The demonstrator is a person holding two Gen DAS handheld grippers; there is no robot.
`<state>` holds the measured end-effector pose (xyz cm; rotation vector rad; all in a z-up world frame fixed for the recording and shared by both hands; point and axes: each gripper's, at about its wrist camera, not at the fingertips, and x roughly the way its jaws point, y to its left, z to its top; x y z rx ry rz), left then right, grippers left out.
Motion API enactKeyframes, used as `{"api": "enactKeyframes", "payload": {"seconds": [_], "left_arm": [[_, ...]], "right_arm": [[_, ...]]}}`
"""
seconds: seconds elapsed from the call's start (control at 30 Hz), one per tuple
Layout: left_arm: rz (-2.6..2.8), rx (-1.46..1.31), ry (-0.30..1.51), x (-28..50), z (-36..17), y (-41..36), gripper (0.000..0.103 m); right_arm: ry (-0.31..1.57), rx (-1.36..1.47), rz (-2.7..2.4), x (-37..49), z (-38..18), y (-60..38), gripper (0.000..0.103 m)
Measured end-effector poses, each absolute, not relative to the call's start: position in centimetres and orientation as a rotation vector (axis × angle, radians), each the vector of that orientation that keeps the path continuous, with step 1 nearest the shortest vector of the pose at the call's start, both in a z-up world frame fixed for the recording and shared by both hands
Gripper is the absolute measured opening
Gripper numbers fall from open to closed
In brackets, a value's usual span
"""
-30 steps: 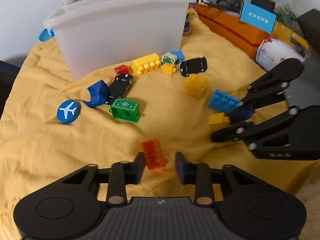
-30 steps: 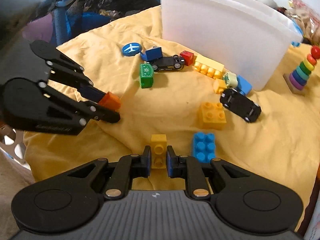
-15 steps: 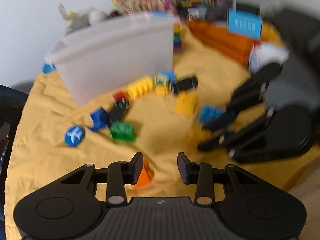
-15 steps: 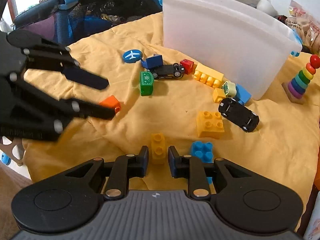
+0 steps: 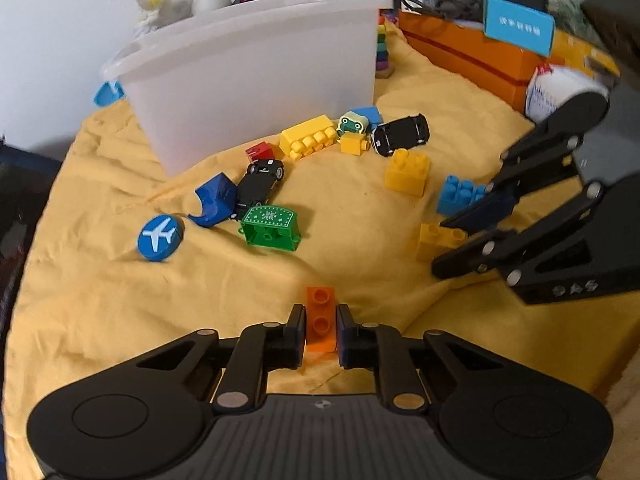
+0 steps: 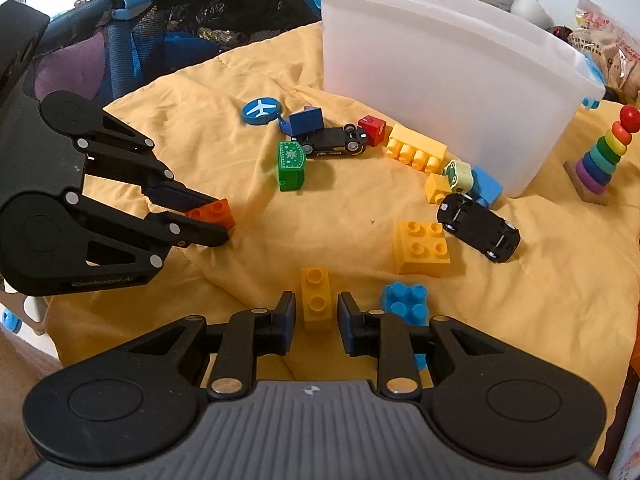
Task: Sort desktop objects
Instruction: 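Grasp the orange brick with left tool while right grasps small yellow brick, then carry both bricks over the white bin and open both tools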
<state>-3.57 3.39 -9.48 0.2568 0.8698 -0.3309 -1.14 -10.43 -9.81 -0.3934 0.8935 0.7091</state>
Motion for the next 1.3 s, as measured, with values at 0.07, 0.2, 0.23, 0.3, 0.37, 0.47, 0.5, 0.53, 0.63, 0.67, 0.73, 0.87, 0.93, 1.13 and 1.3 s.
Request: {"api": "enactKeyframes", "payload": {"seconds": [0.07,0.2,0.23,0.3,0.37,0.47,0.5,0.53,0.63,0.67,0.73,0.87,0.93,1.13,1.3], "left_arm": [[-0.345,0.215,0.879,-3.6,-9.5,3.8,0.017],[-0.37,0.158,0.89,-3.3,-9.0,4.6,0.017],[-0.374,0.137,0.888,-3.1,-8.7,4.8,0.017],[-0.377,0.103,0.868,-2.7,-7.6,5.2,0.017],[-0.382,0.068,0.825,-2.0,-5.8,5.6,0.017],[-0.38,0.04,0.733,-0.3,-2.3,6.3,0.017],[-0.38,0.035,0.701,0.4,-1.1,6.5,0.017],[-0.38,0.031,0.661,1.3,0.3,6.7,0.017],[-0.379,0.051,0.565,3.2,3.3,6.7,0.017],[-0.381,0.051,0.541,3.9,4.1,6.7,0.017],[-0.39,0.037,0.515,5.3,5.4,6.8,0.017],[-0.403,0.015,0.469,8.1,7.3,6.3,0.017],[-0.4,0.019,0.45,9.7,7.7,5.9,0.017],[-0.345,0.1,0.471,14.5,5.3,4.5,0.018],[-0.338,0.176,0.54,15.4,2.6,4.4,0.036]], "right_arm": [[0.905,-0.395,0.709,-0.9,-10.0,-10.2,0.026],[0.911,-0.373,0.725,-0.8,-10.3,-10.0,0.017],[0.909,-0.376,0.724,-0.9,-10.2,-9.9,0.017],[0.907,-0.371,0.723,-1.0,-10.0,-10.0,0.017],[0.896,-0.365,0.71,-0.9,-9.6,-10.1,0.017],[0.86,-0.332,0.673,0.2,-7.9,-10.4,0.017],[0.835,-0.318,0.66,0.8,-7.1,-10.6,0.017],[0.8,-0.311,0.644,1.5,-6.0,-10.7,0.017],[0.676,-0.294,0.6,3.4,-2.1,-10.7,0.017],[0.643,-0.285,0.59,3.9,-1.1,-10.6,0.017],[0.587,-0.262,0.569,4.8,0.7,-10.4,0.017],[0.529,-0.246,0.535,6.7,2.8,-9.8,0.017],[0.498,-0.244,0.513,7.6,3.7,-9.6,0.017],[0.437,-0.221,0.437,11.0,4.4,-9.4,0.017],[0.521,-0.189,0.393,13.7,1.7,-9.7,0.02]]}}
